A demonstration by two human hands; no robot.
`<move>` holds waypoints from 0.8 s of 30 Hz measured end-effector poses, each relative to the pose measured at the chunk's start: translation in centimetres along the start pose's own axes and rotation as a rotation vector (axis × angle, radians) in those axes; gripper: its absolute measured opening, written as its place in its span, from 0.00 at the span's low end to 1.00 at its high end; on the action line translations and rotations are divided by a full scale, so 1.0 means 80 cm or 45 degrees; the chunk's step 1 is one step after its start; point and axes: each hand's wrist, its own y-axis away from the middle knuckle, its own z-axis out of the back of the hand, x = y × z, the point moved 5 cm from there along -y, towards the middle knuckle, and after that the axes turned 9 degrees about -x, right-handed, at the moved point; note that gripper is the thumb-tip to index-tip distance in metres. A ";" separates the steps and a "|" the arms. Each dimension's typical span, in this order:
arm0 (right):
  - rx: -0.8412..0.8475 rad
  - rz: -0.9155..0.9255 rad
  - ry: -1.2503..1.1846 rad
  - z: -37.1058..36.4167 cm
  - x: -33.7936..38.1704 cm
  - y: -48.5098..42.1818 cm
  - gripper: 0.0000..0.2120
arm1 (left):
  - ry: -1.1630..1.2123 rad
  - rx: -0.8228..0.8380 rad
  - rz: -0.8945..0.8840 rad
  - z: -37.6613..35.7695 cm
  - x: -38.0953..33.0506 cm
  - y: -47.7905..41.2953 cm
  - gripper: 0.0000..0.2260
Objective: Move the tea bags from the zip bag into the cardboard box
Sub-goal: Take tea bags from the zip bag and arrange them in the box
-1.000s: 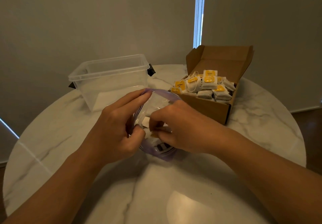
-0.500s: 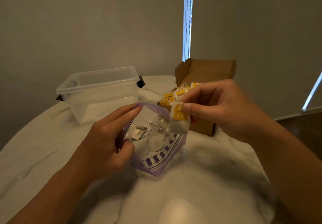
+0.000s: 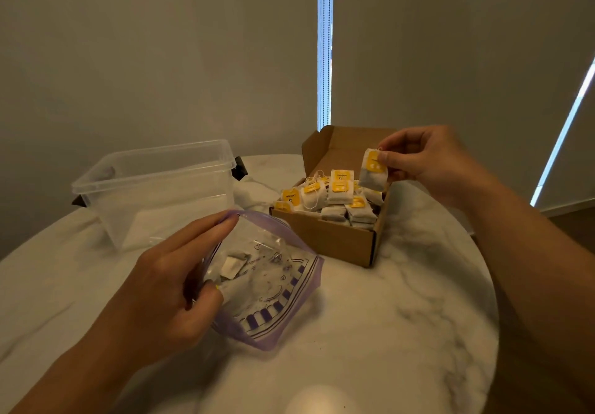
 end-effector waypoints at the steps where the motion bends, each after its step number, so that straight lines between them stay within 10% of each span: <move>1: -0.007 -0.010 0.013 0.000 -0.004 -0.003 0.05 | -0.003 -0.001 0.002 0.000 0.000 0.000 0.30; 24: 0.023 0.141 0.690 -0.050 -0.038 -0.038 0.03 | -0.014 0.015 0.021 0.000 -0.002 0.000 0.29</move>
